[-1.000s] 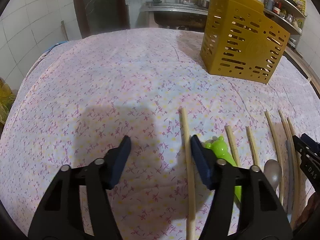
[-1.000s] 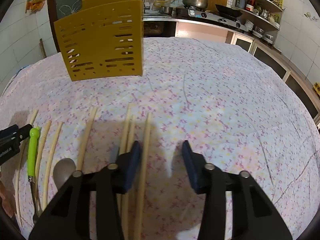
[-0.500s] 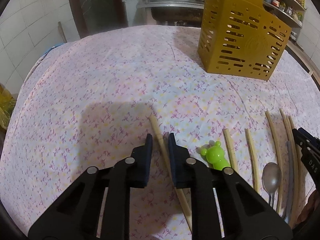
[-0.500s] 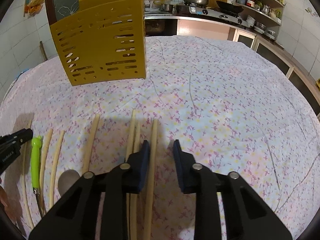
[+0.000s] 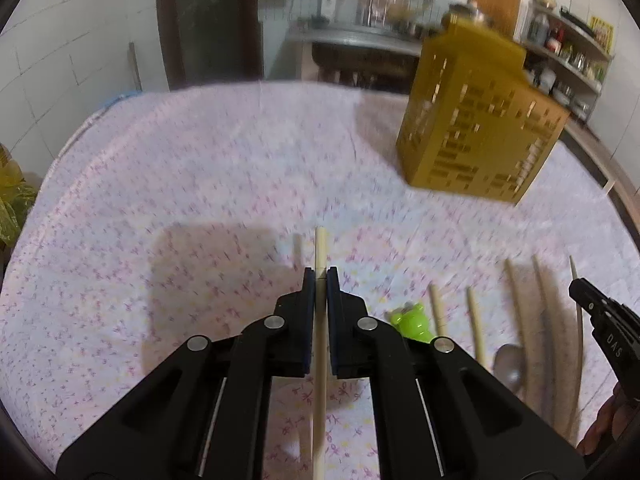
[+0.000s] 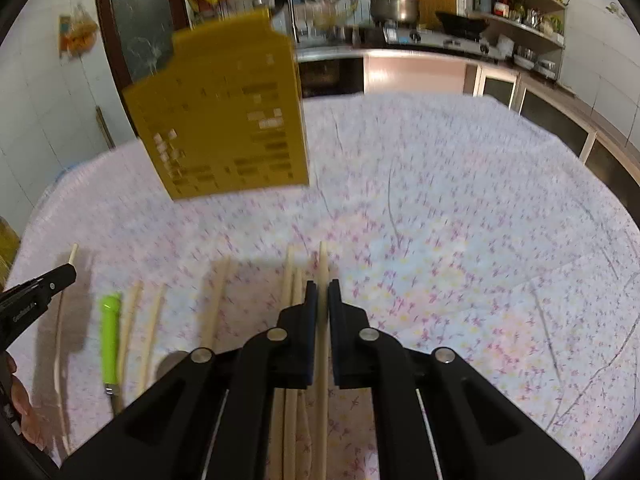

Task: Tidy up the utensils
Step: 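Lift both chopsticks into the yellow holder and open both tools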

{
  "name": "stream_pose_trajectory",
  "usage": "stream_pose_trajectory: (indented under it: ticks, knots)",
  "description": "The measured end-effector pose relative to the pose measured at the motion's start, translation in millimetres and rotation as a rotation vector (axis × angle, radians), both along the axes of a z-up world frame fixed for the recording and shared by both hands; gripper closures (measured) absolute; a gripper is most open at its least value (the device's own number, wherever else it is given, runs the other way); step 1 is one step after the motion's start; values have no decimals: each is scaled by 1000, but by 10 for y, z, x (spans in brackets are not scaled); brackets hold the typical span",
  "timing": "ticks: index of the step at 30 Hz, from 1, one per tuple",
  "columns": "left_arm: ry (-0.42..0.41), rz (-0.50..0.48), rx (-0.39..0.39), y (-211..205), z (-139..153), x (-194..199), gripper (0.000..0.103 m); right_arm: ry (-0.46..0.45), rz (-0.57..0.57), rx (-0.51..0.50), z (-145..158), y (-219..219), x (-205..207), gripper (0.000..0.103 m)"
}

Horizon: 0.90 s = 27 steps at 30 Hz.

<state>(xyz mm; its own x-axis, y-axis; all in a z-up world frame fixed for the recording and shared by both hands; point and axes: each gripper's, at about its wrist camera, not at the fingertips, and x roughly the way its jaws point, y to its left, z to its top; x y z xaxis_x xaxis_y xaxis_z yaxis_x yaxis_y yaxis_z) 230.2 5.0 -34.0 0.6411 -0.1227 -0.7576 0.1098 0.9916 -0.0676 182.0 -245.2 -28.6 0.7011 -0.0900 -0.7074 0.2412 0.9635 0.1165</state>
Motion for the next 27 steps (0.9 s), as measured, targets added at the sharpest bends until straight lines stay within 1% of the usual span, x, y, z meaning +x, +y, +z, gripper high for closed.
stream_pose_trajectory:
  ticks: [3,8,13,16,22,24,27]
  knots:
    - [-77,5,-29,64,208,-153,98,-81,7,7,153,-13,-129,97]
    - [-178,1,-81,158,494,-398,98,-225,29,19,403,-17,-355,97]
    - [-282,12,-102,226,718,-685,98,-347,33,-47,605,71,-606,97]
    - [-332,18,-98,234,805,-845,98,-398,27,-70,669,91,-748,97]
    - [-416,27,-92,257,804,-1113,98,-456,5,-79,692,80,-973,97]
    - [-438,26,-93,255,827,-1170,98,-483,-1,-75,729,49,-1033,97]
    - [-494,20,-86,231,932,-1247,98,-535,-6,-80,842,48,-1095,97]
